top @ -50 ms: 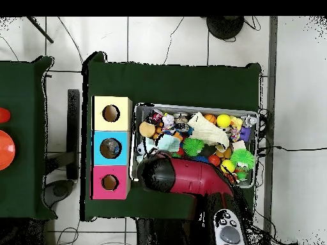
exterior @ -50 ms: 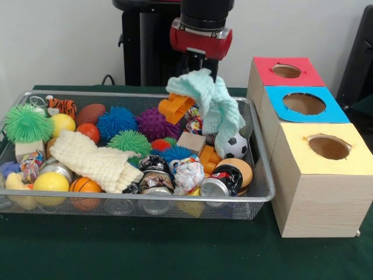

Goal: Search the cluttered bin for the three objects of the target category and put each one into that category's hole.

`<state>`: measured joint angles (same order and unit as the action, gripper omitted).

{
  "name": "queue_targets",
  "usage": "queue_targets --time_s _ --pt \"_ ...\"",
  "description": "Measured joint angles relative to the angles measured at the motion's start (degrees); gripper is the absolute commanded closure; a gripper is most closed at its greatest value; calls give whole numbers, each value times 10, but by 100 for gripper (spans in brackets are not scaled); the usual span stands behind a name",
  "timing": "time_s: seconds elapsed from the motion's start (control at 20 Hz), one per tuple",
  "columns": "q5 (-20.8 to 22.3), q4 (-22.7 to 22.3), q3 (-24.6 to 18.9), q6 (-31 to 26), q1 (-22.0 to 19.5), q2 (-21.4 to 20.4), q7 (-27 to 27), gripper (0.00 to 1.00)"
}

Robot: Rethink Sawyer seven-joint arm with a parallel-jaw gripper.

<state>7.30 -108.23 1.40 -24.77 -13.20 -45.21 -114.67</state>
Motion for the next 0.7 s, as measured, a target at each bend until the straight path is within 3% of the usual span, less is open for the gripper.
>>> queue_targets --time_s 0.7 --pt "3 1 26 0 18 16 0 100"
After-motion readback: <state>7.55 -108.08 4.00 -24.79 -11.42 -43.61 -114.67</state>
